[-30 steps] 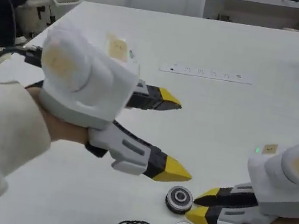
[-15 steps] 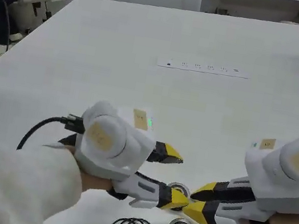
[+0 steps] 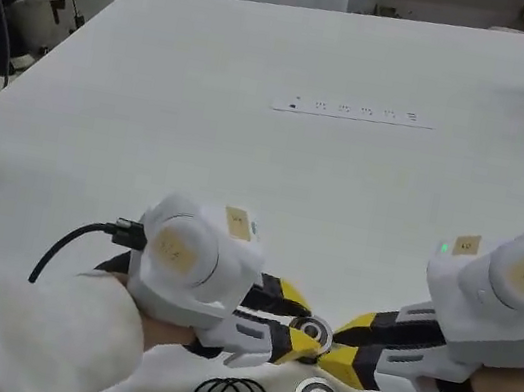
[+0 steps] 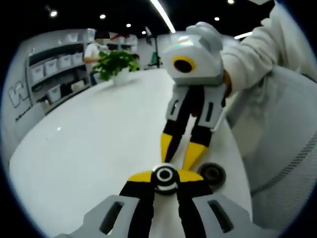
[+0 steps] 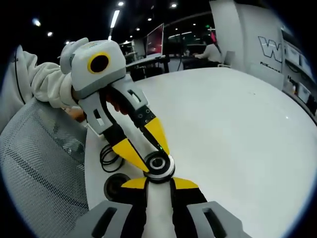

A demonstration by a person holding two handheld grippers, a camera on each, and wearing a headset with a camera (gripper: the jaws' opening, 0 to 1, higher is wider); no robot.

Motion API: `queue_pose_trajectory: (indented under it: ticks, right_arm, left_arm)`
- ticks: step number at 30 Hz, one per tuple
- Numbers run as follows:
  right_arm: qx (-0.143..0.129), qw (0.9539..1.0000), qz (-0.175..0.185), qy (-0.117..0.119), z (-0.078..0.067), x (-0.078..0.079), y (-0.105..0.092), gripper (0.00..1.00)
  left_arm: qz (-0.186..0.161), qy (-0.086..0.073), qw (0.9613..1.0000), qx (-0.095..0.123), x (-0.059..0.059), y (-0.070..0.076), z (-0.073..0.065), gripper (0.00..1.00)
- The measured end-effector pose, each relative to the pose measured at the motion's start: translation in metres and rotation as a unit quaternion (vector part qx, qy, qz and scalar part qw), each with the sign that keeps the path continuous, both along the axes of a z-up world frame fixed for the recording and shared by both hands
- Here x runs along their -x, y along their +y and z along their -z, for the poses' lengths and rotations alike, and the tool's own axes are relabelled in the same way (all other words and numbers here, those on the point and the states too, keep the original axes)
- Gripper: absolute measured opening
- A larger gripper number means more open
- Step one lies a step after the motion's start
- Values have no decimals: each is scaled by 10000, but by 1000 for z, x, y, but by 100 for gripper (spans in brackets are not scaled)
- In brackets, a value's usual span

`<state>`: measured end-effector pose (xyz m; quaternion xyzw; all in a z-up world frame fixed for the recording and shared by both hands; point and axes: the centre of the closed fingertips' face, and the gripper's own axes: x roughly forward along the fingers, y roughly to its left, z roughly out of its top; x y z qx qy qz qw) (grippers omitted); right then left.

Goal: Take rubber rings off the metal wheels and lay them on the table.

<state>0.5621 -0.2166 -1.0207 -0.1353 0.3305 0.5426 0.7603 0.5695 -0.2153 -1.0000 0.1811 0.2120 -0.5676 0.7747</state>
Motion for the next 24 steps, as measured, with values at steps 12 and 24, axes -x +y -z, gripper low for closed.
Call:
queue_pose_trajectory:
  ticks: [12, 24]
  right_arm:
    - [29, 9998, -178, -53, 0, 1, -2, 6]
    - [19, 9985, 419, 342, 2, -7, -9, 0]
  left_arm:
    - [-155, -6, 9999, 63, 0, 0, 0, 14]
    - [-176, -10, 9998, 71, 4, 0, 0, 14]
